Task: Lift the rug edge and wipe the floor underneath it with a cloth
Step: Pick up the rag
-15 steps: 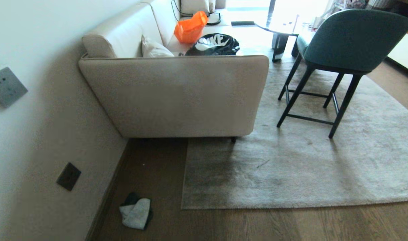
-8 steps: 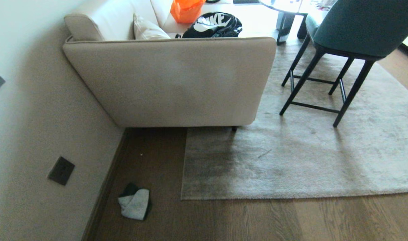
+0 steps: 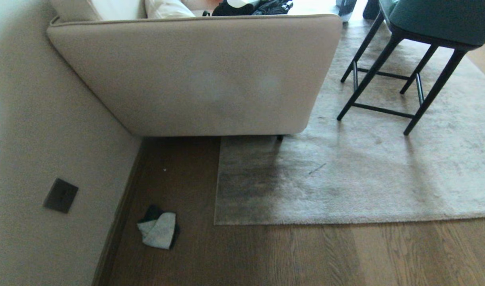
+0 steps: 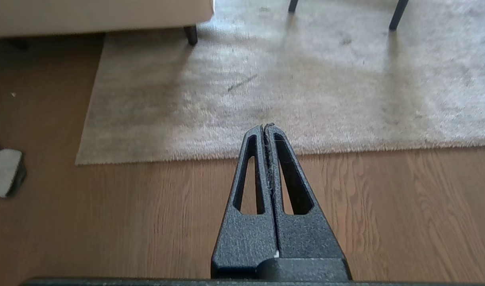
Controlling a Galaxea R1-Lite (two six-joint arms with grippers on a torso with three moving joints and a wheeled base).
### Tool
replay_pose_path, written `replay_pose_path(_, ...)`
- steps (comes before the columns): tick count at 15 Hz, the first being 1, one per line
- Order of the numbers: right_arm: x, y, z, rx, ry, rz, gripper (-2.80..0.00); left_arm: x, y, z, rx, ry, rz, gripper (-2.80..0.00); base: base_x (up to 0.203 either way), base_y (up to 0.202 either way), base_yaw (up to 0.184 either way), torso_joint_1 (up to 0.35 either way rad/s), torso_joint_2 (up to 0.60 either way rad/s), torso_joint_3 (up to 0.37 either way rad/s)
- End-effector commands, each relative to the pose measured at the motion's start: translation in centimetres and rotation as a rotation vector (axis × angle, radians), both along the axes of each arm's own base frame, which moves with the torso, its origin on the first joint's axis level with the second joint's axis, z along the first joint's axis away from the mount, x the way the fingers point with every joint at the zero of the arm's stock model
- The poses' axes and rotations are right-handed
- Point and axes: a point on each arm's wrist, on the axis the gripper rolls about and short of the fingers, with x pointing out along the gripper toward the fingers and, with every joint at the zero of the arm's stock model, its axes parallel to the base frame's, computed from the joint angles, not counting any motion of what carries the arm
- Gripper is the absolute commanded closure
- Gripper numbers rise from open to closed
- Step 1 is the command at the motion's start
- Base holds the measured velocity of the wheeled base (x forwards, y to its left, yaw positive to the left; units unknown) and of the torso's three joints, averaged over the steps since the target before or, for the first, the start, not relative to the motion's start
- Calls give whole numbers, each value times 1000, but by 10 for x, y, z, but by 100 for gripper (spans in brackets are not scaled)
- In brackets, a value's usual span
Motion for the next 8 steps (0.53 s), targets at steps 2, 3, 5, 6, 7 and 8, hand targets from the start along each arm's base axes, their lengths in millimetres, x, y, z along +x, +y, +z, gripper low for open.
replay_pose_path(2,0,0,0,0,0,0,0,0,0,0,-1,0,0,0,0,0,0,4,3,-193)
replay_pose_path(3,0,0,0,0,0,0,0,0,0,0,-1,0,0,0,0,0,0,5,6,-203)
replay_pose_path(5,0,0,0,0,1,0,0,0,0,0,-1,0,0,0,0,0,0,2,-2,-196)
replay_pose_path(6,0,0,0,0,1,0,0,0,0,0,-1,0,0,0,0,0,0,0,5,-193)
replay_pose_path(7,0,0,0,0,1,0,0,0,0,0,-1,0,0,0,0,0,0,-1,5,-195)
replay_pose_path(8,0,0,0,0,0,0,0,0,0,0,-1,0,0,0,0,0,0,5,-4,-189)
